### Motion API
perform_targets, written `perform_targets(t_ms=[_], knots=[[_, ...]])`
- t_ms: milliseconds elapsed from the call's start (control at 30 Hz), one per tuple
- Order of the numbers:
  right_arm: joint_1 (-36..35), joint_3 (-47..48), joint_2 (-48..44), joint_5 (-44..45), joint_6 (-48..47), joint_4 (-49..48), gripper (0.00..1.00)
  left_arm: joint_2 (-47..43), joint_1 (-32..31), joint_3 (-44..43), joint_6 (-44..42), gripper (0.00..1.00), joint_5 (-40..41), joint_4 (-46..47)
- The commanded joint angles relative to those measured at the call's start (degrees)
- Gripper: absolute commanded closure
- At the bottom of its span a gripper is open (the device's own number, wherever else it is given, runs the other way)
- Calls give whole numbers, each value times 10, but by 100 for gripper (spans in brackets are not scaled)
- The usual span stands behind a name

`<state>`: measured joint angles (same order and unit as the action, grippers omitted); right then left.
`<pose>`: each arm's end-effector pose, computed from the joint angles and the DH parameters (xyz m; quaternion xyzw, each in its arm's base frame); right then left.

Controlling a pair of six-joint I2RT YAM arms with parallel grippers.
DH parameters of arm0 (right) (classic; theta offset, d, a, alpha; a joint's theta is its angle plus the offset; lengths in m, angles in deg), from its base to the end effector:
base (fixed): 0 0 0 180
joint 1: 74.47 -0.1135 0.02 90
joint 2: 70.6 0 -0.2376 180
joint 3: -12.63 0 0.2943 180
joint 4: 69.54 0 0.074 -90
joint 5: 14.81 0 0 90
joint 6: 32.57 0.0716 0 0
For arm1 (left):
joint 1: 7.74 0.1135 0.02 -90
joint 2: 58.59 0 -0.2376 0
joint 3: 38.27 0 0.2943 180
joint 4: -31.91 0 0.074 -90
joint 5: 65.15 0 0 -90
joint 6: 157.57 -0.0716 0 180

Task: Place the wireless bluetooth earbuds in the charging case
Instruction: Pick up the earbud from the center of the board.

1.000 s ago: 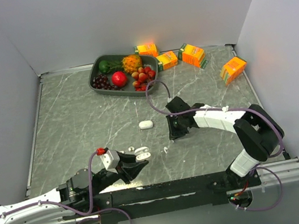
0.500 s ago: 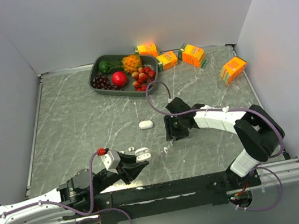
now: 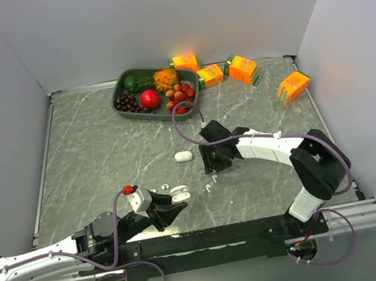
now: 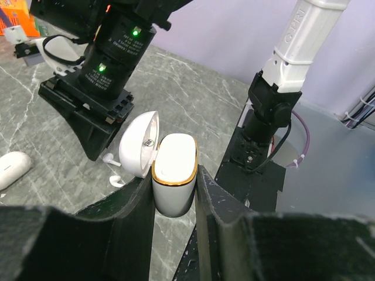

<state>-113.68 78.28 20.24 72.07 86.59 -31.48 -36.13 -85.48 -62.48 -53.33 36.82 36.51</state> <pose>0.2728 0.2276 0.0959 -0.0915 0.9682 0.1518 0.1764 0.0650 -0.2292 0.2292 0.2829 0.6049 -0.4847 0.5649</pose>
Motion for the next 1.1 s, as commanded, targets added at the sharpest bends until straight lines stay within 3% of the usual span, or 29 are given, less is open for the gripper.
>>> perform_targets(t_ms=[0,267,1067], knots=[[-2,22,23,14,-22,18,48,-7,-5,-3,6,99,11,17],[-3,14,28,17,-23,16,45,4,-5,-2,3,99,10,26],[-12,-4,36,-1,-25,1,51,11,-6,-6,8,99,7,28]])
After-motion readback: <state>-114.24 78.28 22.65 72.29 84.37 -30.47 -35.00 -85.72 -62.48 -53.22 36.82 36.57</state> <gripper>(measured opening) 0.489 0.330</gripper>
